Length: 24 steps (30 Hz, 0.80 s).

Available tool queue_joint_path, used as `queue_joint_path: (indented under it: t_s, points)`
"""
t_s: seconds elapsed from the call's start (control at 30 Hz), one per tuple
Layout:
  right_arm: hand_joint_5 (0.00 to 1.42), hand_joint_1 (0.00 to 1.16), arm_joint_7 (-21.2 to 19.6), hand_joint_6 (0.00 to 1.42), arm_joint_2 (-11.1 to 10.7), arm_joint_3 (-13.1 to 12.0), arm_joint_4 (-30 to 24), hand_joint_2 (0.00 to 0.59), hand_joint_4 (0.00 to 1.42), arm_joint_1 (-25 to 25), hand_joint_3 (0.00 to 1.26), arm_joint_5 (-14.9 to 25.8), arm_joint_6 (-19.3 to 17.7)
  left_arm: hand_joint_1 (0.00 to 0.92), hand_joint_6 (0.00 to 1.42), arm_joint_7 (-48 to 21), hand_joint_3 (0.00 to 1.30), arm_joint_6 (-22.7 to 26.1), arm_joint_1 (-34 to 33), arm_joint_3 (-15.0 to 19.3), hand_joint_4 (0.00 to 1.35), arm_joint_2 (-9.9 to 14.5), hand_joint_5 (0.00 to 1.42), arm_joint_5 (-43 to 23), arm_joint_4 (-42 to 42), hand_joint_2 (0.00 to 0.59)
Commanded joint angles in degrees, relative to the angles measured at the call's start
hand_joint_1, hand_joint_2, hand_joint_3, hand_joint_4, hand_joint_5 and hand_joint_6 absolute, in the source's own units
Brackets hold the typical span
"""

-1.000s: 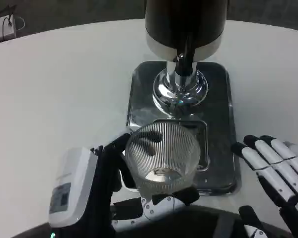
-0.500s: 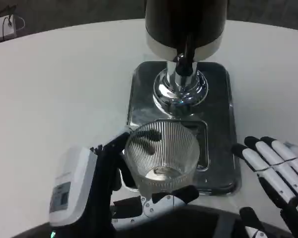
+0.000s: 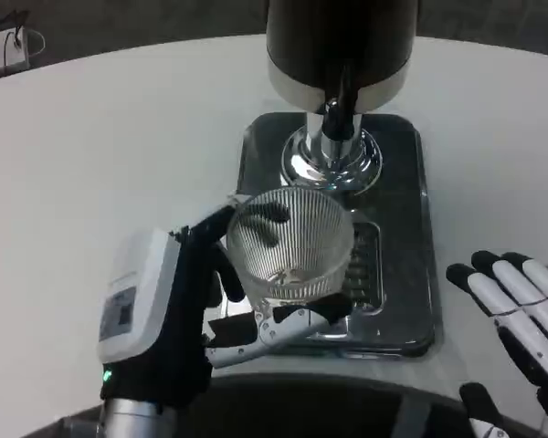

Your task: Grasp the cup under the faucet to collect the drink, then remove the cup.

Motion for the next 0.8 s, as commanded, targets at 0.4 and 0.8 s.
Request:
queue_joint_path:
  t_s: [0.4,0.8]
  points:
    - [0.10,0.19,0.99,0.16,-0.38,-2.22,-0.81,0.532,0.07,1.07,0.10,0.67,0.10,0.773,1.17,8.05,1.00,-2.29,-12.11,1.39,0.98,1.22,1.03,-1.08,18.56,0.000]
    - [0.11,0.19,1.29,0.16,0.56,-1.35,-0.47,0.532,0.07,0.78,0.10,0.02,1.01,0.773,1.17,12.57,1.00,-2.43,-23.09,-2.25,0.98,2.41,1.03,1.39,32.20,0.000]
